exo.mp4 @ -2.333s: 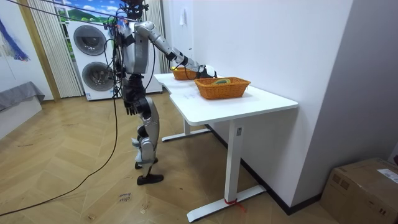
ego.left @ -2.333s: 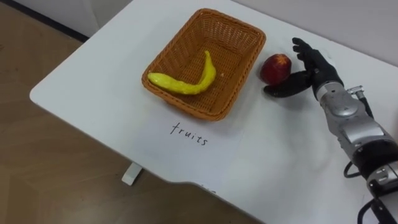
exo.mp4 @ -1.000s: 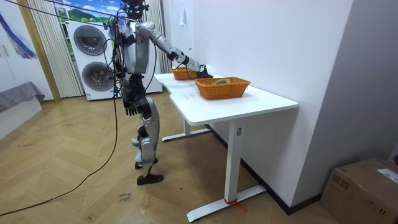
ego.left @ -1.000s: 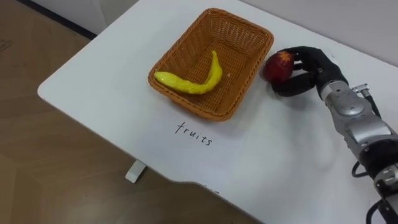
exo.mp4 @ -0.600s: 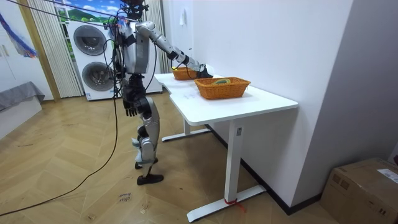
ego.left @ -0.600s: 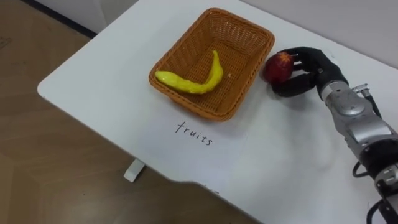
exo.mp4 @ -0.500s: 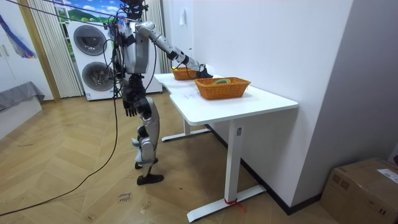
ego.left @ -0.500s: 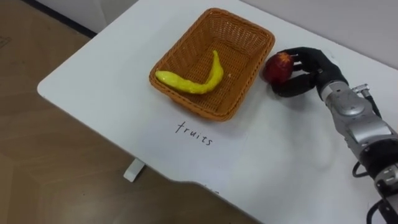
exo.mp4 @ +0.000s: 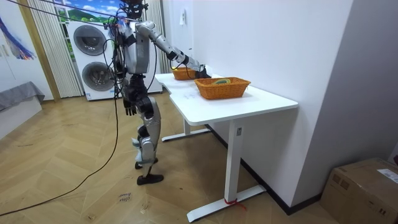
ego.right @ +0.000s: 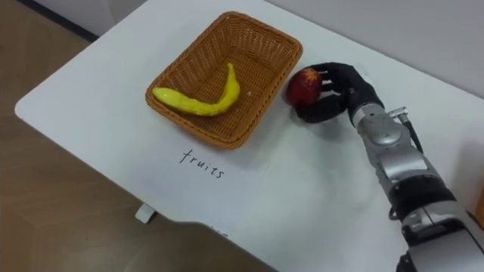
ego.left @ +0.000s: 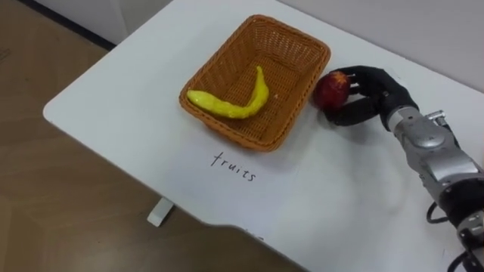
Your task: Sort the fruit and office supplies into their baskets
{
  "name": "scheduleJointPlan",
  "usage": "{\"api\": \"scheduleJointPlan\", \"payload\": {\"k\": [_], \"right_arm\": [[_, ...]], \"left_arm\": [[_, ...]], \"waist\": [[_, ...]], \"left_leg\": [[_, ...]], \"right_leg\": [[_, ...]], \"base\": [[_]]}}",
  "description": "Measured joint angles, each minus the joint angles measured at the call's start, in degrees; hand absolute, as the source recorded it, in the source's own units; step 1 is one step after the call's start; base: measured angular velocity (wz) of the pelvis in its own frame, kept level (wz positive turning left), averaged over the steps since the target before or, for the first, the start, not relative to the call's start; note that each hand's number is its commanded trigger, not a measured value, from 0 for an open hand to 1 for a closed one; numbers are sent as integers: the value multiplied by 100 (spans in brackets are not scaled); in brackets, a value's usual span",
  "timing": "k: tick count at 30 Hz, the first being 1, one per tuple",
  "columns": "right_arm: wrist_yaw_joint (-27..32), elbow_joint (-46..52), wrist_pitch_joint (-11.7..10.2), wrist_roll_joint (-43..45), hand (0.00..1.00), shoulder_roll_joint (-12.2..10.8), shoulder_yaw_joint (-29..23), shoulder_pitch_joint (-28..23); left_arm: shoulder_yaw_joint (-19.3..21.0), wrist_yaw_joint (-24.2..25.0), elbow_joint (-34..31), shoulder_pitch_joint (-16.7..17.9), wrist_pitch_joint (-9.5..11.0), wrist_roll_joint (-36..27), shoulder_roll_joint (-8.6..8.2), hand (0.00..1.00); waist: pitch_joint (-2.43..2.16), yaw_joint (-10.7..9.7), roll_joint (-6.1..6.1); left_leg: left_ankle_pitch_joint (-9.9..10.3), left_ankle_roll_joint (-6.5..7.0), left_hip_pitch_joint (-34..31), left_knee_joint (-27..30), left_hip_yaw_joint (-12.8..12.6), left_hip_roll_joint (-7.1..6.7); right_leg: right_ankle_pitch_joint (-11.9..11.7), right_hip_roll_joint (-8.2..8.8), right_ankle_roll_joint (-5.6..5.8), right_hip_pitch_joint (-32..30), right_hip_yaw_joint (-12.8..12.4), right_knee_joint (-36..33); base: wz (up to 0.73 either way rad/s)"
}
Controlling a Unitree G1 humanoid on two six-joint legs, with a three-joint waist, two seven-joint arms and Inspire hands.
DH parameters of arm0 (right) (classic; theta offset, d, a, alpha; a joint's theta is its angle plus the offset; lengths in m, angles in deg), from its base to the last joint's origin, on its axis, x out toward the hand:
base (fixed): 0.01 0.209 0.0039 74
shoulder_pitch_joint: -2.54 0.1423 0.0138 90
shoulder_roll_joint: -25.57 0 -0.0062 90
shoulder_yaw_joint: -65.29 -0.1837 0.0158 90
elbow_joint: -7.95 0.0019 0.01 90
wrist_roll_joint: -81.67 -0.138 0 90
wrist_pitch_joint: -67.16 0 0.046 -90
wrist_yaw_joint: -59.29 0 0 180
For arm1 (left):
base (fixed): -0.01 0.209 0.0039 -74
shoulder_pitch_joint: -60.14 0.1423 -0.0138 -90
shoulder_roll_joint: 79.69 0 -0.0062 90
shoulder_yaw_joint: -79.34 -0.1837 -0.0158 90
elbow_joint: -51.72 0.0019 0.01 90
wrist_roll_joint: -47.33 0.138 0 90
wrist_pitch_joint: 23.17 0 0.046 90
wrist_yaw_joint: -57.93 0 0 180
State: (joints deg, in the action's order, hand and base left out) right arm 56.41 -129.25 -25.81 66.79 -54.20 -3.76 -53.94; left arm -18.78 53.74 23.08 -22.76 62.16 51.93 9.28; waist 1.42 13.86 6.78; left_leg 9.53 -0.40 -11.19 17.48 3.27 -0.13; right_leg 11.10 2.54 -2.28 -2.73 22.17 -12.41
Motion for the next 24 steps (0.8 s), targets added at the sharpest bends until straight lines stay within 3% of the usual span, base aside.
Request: {"api": "scheduleJointPlan", "payload": {"k": [4, 7, 8, 9, 15, 24], "right_arm": [[-152, 400, 64, 306, 100, -1, -238, -420], [-295, 736, 252, 662, 100, 0, -424, -685], [-310, 907, 318, 675, 100, 0, -486, -808], [-320, 1049, 329, 675, 100, 1, -509, -881], [-363, 1695, 381, 680, 100, 26, -803, -1022], [-372, 2914, 424, 876, 100, 190, -937, -1027]], "left_arm": [[230, 0, 5, 43, 0, 39, -11, 0], [371, -6, -3, 186, -2, 76, -31, 0], [387, -6, -9, 278, -5, 71, -30, 0], [412, -5, -4, 373, -10, 71, -28, 0], [699, -6, 16, 692, -17, 69, -72, 0], [915, -5, -186, 821, -20, 66, -131, 0]], "waist": [[-33, -99, -37], [-74, -193, -81], [-137, -262, -94], [-149, -327, -112], [-156, -613, -94], [-152, -597, -81]], "left_leg": [[1, 1, 199, -64, -6, -8], [-3, 7, 399, -204, -54, -25], [-6, 14, 443, -218, -85, -35], [-13, 24, 535, -261, -115, -44], [-19, 40, 925, -400, -189, -60], [-19, 41, 1076, -484, -198, -67]], "right_leg": [[12, 11, 22, 170, -13, 7], [32, 31, 46, 296, -82, 14], [35, 36, 50, 333, -125, 51], [38, 40, 56, 410, -159, 77], [56, 33, 103, 790, -265, 187], [63, 33, 111, 892, -317, 190]], "base": [[2], [-10], [-12], [-13], [-3], [-1]]}}
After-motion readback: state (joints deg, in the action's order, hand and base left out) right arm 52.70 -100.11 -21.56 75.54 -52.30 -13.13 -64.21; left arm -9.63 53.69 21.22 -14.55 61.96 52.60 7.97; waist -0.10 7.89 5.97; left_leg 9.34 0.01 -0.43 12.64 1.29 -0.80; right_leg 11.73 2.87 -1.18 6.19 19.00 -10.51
